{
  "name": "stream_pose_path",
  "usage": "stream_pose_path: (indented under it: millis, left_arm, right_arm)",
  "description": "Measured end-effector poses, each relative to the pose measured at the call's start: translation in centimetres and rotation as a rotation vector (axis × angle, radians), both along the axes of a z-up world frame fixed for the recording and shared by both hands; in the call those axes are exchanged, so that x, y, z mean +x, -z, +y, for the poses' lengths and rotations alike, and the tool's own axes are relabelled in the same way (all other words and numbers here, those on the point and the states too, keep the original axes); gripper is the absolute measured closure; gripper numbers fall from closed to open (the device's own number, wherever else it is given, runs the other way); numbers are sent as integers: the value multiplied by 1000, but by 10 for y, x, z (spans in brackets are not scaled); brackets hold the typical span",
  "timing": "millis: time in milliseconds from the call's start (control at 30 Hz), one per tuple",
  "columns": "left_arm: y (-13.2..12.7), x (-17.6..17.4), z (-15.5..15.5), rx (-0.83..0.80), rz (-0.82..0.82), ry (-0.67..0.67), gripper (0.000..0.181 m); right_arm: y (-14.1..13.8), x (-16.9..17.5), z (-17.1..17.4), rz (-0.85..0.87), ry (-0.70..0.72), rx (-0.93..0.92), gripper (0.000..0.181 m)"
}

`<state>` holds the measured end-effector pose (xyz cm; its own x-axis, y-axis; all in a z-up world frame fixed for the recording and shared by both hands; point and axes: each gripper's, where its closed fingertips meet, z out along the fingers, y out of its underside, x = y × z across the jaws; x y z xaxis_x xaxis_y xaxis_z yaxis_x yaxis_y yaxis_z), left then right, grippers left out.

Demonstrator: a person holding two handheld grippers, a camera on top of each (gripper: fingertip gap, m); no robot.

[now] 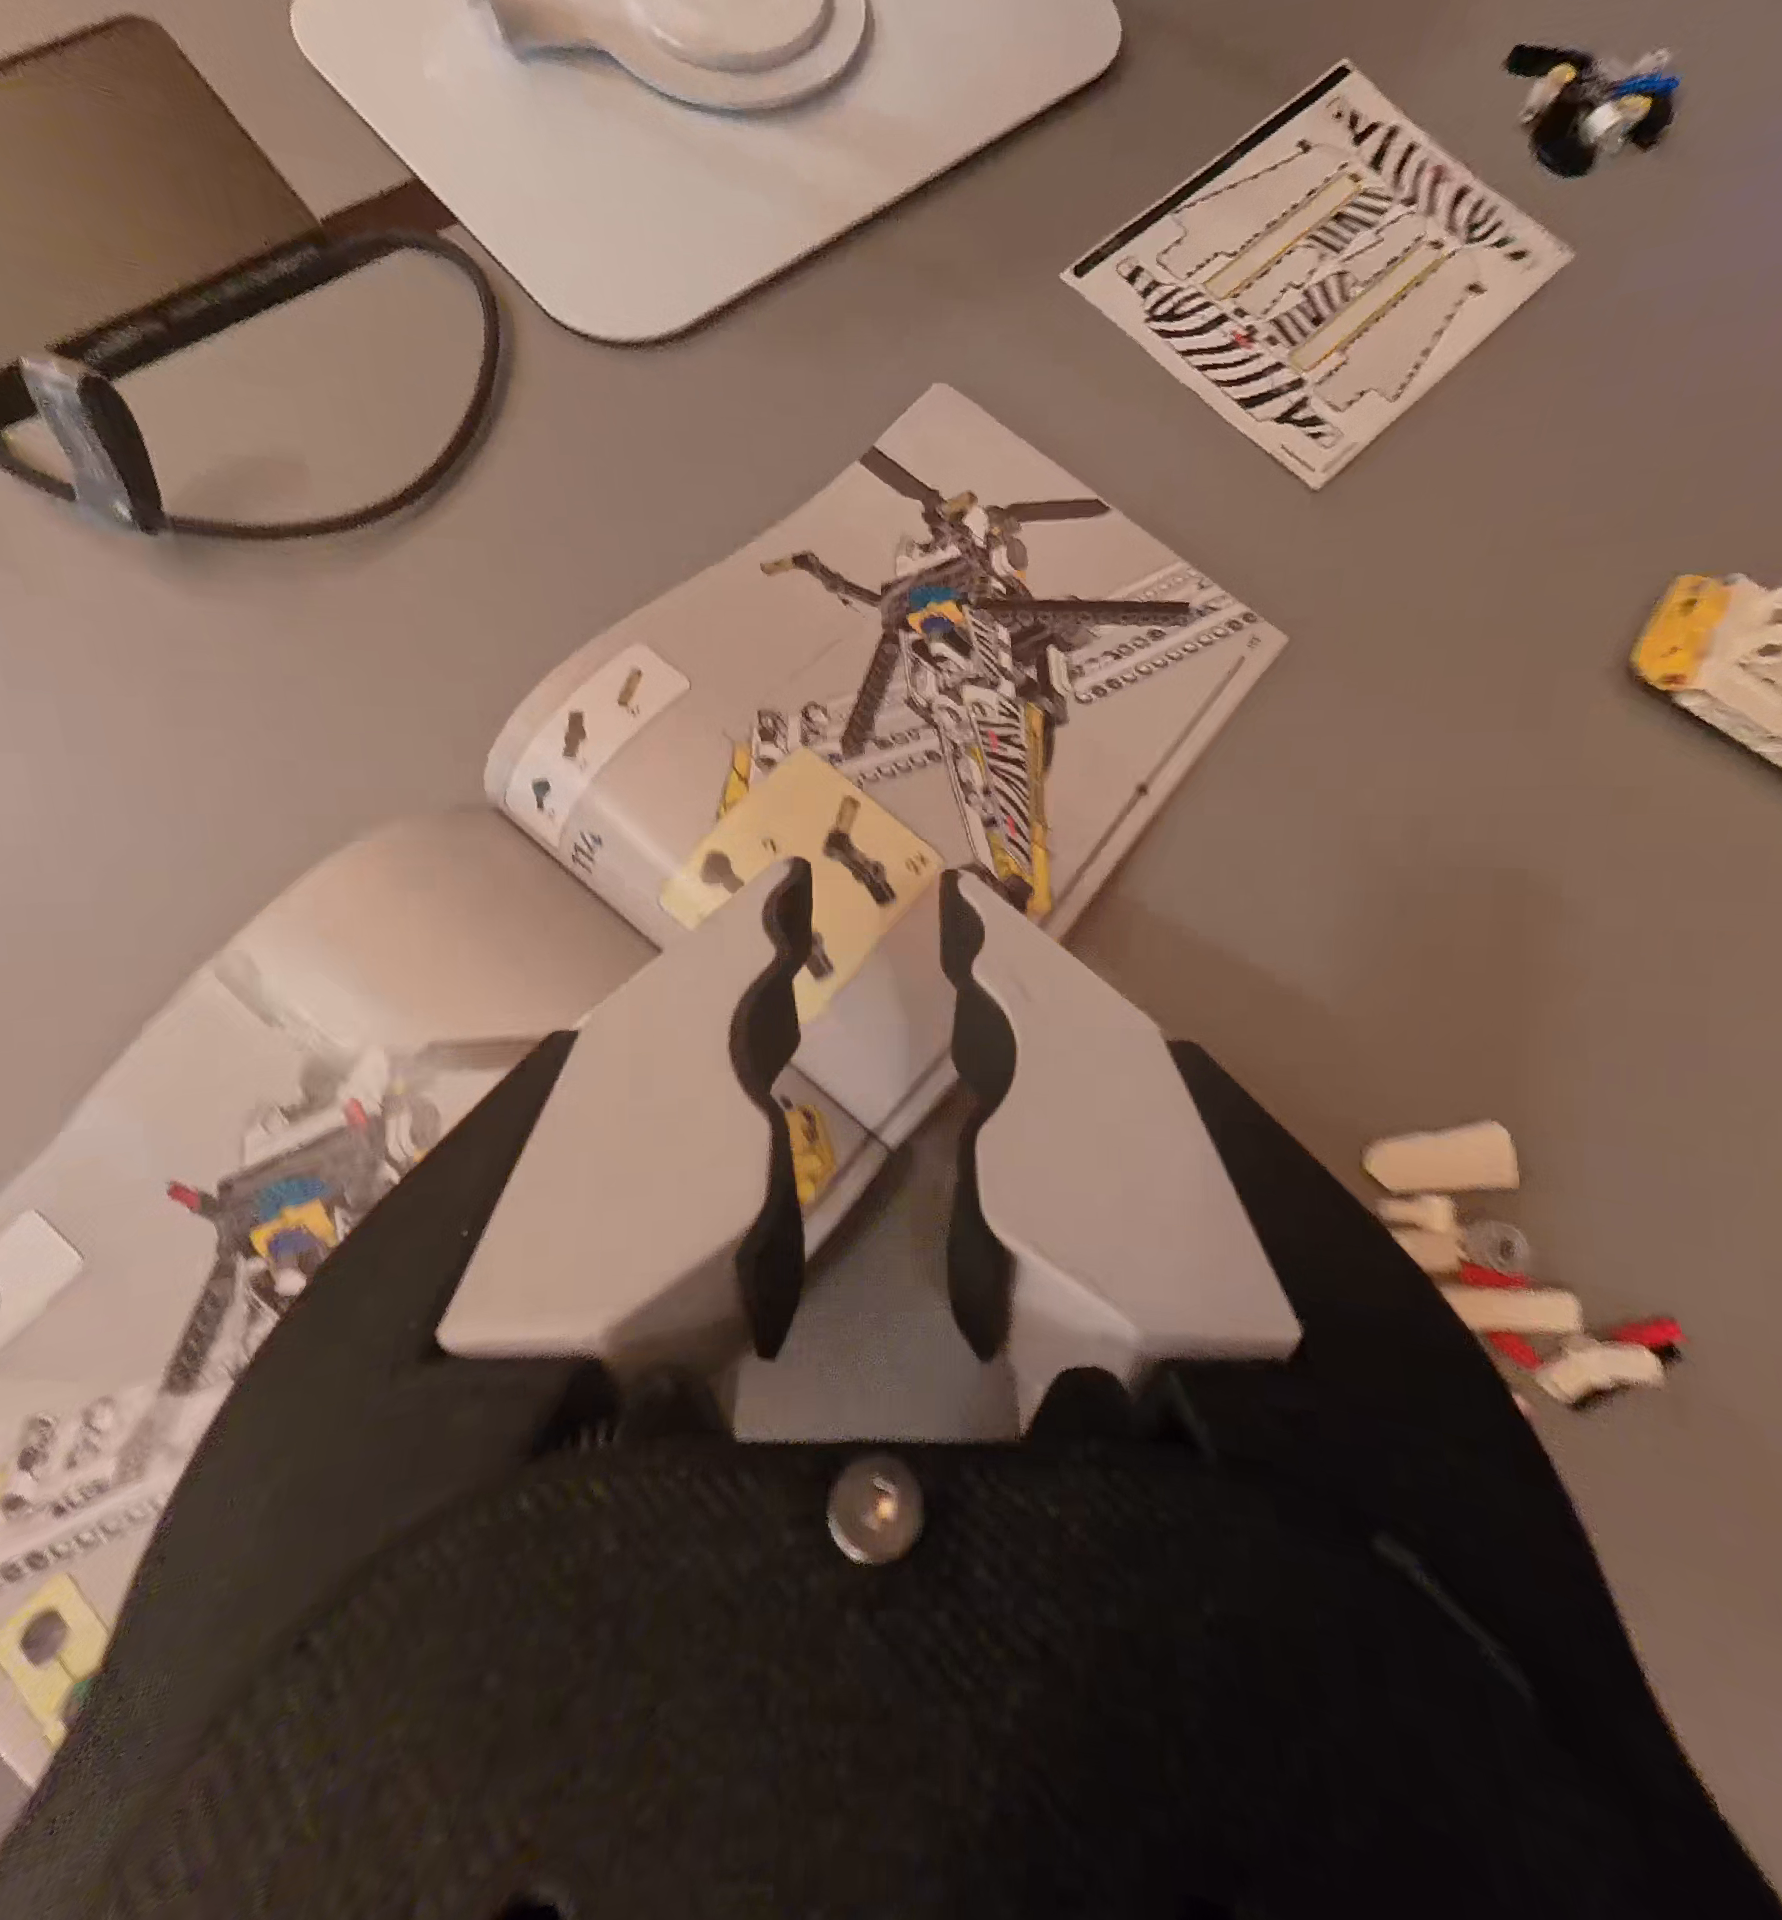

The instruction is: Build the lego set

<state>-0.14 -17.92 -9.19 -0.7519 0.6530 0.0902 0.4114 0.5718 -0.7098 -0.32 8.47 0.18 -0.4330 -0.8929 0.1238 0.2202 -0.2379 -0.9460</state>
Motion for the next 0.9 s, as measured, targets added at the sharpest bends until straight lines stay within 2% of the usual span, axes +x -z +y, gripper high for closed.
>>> stream_pose_path:
  millis: [100, 233, 300, 367, 400, 467, 533, 600, 667, 733, 833, 900]
  left_arm:
    - [-7, 13, 19, -1, 67, -15, 153]
    - [-15, 48, 39, -46, 88, -75, 144]
    - [-15, 71, 49, -68, 76, -116, 132]
    - [-9, 99, 56, -84, 27, -172, 119]
    - [-6, 114, 57, -94, -1, -207, 114]
    - [-2, 137, 57, -113, -25, -269, 109]
    - [-3, 148, 57, -123, 6, -302, 108]
    - [-5, 152, 57, -132, 37, -315, 108]
    - [-1, 158, 57, -134, 21, -336, 106]
    - [2, 159, 55, -142, 34, -354, 106]
    - [2, 150, 56, -138, 54, -335, 107]
    - [-3, 145, 57, -163, 74, -319, 108]
  right_arm:
    - [1, 1, 0, 9, 11, -4, 181]
    - [2, 1, -3, 21, 44, -7, 181]
    - [1, -2, -14, 10, 131, 26, 181]
    - [-3, -5, -38, -35, 268, 144, 181]
    - [-1, 2, -48, -1, 296, 208, 181]
    - [15, 11, -79, 137, 409, 340, 181]
    - [28, 7, -115, 242, 570, 423, 162]
    - [32, 4, -144, 304, 656, 452, 163]
    - [43, -5, -175, 358, 747, 500, 152]
    - [68, -26, -206, 448, 870, 584, 140]
    - [110, -53, -230, 548, 962, 788, 117]
    - [125, -60, -235, 564, 967, 863, 113]
